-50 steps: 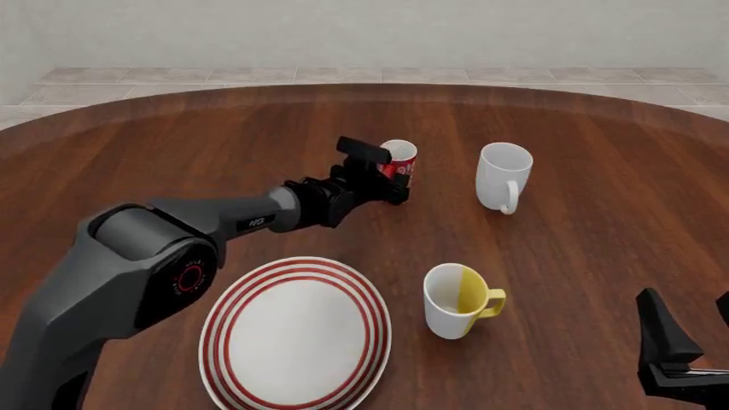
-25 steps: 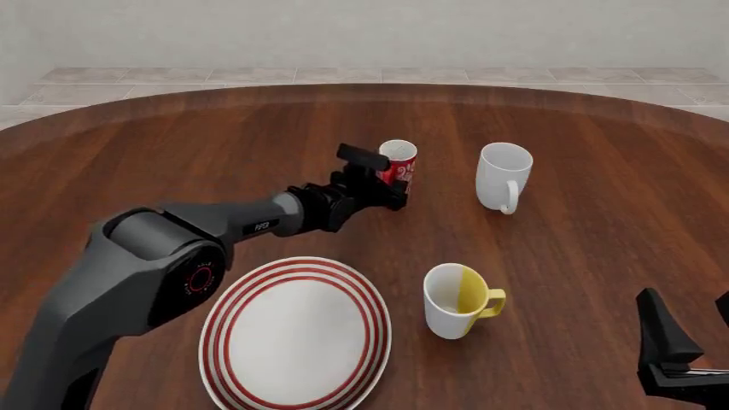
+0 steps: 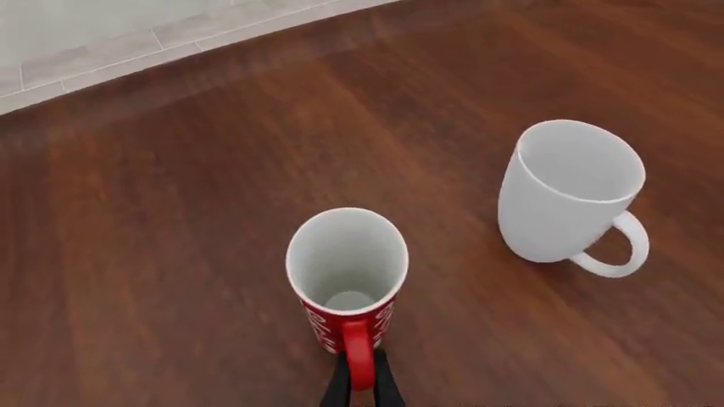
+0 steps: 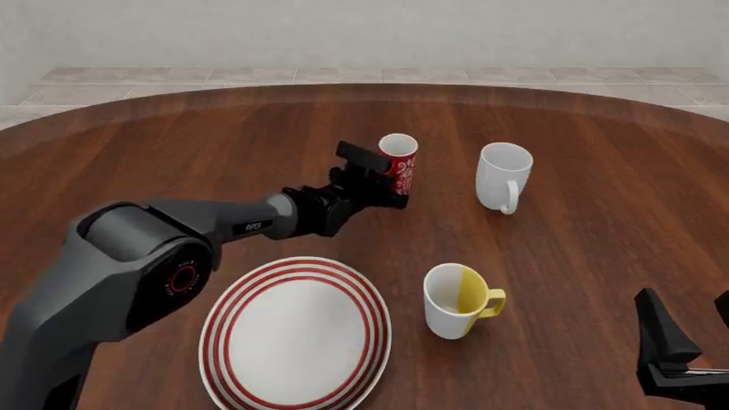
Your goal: Pick up the red mug and put it on the plate
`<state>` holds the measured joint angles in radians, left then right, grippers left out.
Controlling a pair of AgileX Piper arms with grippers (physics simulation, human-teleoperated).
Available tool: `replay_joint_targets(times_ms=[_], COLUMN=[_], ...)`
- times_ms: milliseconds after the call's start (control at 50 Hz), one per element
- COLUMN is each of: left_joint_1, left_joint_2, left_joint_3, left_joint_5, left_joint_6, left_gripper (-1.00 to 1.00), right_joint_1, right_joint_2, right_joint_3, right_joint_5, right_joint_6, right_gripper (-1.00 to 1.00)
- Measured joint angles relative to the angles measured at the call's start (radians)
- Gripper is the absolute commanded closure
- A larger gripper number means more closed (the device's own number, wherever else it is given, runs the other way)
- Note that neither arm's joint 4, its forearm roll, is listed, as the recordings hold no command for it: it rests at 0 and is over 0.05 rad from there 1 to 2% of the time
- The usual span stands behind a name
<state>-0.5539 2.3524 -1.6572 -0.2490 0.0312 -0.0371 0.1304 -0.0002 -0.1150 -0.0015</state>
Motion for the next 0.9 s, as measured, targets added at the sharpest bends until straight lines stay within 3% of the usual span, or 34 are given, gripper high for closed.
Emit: replay_joint_targets(times_ms=[440,900], left_joint_1=[-0.003,-0.011], left_joint_2=[-0.216,-0.639], left_joint_3=[0.148,0.507], left_joint_5=[-0.015,-0.009], left_joint_6=[0.048,0.090], left_gripper=[1.00,1.00], right_joint_1=[0.004,0.014], right_joint_2=[-0.002,-0.033], right_joint_3=[-0.003,-0.024], right_joint_5=[0.001,0.047], right_joint_6=[-0.005,-0.011], right_gripper=[-1.00,-1.00])
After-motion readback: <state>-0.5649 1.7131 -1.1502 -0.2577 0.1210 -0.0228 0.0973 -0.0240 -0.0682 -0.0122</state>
